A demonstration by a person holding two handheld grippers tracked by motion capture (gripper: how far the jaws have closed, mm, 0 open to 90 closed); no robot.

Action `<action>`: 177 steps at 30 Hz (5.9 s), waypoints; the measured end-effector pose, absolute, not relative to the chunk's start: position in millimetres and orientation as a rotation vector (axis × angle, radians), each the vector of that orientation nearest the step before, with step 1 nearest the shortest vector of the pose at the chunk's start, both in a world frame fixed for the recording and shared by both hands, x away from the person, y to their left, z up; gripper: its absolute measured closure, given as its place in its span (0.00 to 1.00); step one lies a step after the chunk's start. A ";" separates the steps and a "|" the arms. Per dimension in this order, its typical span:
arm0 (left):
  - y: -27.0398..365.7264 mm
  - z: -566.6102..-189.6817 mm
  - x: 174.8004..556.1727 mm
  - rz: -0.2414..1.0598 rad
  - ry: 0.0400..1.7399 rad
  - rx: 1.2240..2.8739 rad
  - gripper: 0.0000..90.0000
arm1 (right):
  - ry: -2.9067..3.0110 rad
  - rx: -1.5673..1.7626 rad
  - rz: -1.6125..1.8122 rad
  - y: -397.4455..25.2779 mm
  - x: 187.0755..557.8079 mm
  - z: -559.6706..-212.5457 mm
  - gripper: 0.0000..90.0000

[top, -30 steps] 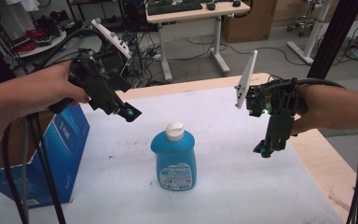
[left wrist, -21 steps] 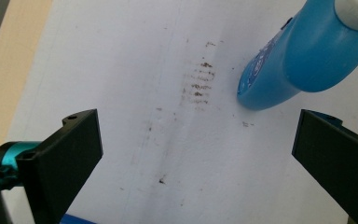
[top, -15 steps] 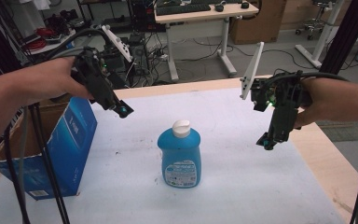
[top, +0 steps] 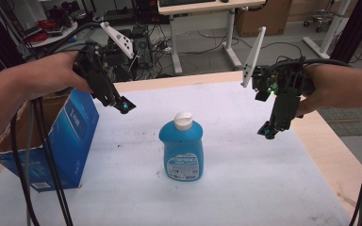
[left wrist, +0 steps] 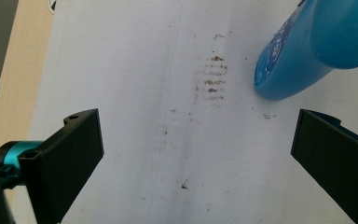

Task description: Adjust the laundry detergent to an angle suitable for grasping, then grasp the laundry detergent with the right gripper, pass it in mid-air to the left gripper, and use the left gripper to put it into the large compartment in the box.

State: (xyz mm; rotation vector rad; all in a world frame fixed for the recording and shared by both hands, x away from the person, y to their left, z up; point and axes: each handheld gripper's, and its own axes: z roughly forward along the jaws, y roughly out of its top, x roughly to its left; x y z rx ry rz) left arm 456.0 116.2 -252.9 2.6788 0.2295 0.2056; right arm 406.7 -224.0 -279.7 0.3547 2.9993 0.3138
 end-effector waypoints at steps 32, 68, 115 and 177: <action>117.7 -272.7 448.1 0.102 0.152 2.698 0.03 | 2.985 0.487 0.525 -212.2 384.6 -289.4 0.01; 116.3 -283.4 446.5 0.063 0.138 2.680 0.03 | 2.860 0.413 1.094 -174.5 371.5 -355.5 0.01; 122.8 -293.3 448.1 0.046 0.180 2.677 0.03 | 2.749 0.308 1.454 -151.6 379.4 -391.9 0.21; 53.5 -246.4 381.6 -0.086 0.006 2.721 0.03 | 2.779 0.144 1.419 -135.5 370.4 -342.1 0.52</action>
